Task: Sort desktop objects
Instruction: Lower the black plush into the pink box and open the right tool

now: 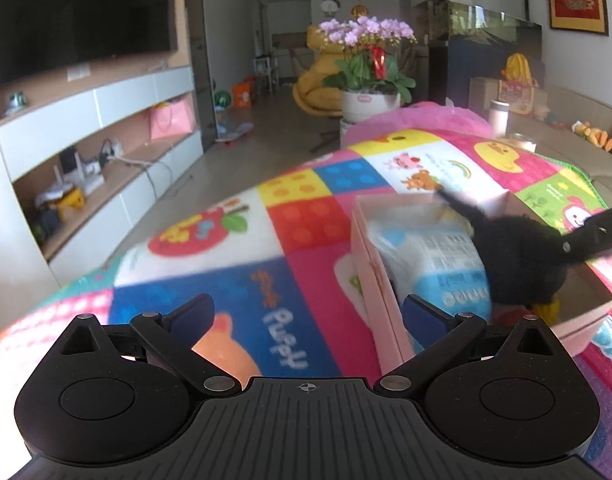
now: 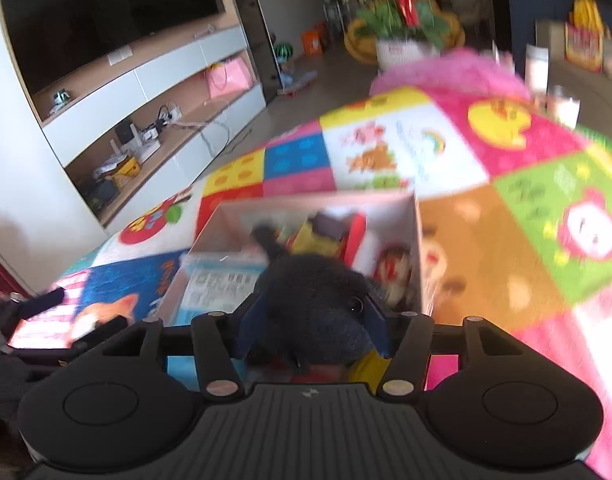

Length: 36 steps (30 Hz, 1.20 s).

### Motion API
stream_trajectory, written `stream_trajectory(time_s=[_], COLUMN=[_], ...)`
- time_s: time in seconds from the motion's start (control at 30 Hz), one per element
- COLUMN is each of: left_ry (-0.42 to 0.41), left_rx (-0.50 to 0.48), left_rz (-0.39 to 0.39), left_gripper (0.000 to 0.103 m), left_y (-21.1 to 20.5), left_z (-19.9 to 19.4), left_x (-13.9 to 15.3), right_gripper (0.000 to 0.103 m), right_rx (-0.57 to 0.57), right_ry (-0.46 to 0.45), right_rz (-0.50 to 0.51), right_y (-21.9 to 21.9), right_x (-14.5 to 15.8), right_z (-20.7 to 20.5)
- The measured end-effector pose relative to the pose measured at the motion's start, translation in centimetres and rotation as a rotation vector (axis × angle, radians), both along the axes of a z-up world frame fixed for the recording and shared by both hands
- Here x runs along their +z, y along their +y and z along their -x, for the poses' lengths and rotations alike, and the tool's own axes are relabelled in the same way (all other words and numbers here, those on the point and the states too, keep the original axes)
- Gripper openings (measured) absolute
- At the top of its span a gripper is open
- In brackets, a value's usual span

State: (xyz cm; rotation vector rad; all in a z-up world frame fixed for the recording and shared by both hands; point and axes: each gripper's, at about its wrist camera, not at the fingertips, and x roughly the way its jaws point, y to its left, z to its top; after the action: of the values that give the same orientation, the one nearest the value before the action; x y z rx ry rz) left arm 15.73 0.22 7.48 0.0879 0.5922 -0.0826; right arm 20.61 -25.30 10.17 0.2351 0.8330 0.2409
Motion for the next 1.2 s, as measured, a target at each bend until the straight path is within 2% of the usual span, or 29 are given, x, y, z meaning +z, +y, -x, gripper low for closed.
stream_trajectory(time_s=[0.07,0.1,0.27,0.33,0.43,0.5,0.63,0.73,0.8,0.9,1.0,1.07,1.13,1.17,1.2], left_ry=[0.006,0.008,0.000,0.002,0.008,0.007,0.000,-0.008,-0.007,-0.005,-0.007,-0.009,-0.010,-0.011,-0.011], left_rx=[-0.006,-0.012,-0.026,-0.031,-0.043,-0.048,-0.046,-0.037,-0.040,-0.051,-0.053,-0.054,-0.058,-0.059,-0.059], left_rz=[0.004,0.004,0.009,0.021,0.033,0.027,0.007,-0.025,-0.033,-0.031,-0.025,-0.024,-0.029,-0.034,-0.040], left_gripper=[0.103,0.103,0.103,0.103,0.103,0.103,0.103,0.103,0.103,0.103,0.103,0.103,0.103,0.103,0.103], left_y=[-0.2,-0.3,-0.4,-0.5,-0.6,-0.5,-0.5,-1.0,-1.2,-1.5,-1.6,-1.8,-1.9,-2.0,-2.0], left_z=[0.2,0.3,0.9,1.1,1.4,1.8,2.3,2.3,2.2,2.2,2.0,2.1,2.1,2.2,2.2], left_x=[-0.3,-0.3,-0.4,-0.3,-0.3,-0.2,-0.1,-0.3,-0.4,-0.5,-0.5,-0.4,-0.3,-0.3,-0.3], right_gripper=[0.056,0.055,0.055,0.055,0.047,0.047,0.047,0.047,0.047,0.047,0.048,0.048,0.049,0.054,0.055], right_rx=[0.021,0.019,0.001,0.018,0.012,-0.016,-0.099,-0.133,-0.143,-0.094,-0.009,-0.006,-0.012,0.008,0.038], right_ry=[0.042,0.029,-0.172,-0.186,-0.149,-0.185,-0.127,-0.142,-0.127,-0.083,0.003,-0.052,-0.203,-0.259,-0.278], right_rz=[-0.028,-0.008,0.158,0.178,0.224,0.242,0.160,0.214,0.200,0.133,0.066,0.152,0.284,0.319,0.317], right_y=[0.0,0.1,1.1,1.8,2.9,3.0,1.6,1.2,0.6,-0.2,-0.1,1.0,2.6,3.3,3.8], right_x=[-0.1,0.1,2.2,2.1,0.5,-0.3,-0.5,-0.5,-0.3,0.5,1.1,1.9,3.0,3.4,3.7], right_z=[0.7,1.3,2.7,1.7,-1.1,-2.4,-4.7,-4.5,-3.7,-1.9,-0.5,0.5,2.0,2.4,2.5])
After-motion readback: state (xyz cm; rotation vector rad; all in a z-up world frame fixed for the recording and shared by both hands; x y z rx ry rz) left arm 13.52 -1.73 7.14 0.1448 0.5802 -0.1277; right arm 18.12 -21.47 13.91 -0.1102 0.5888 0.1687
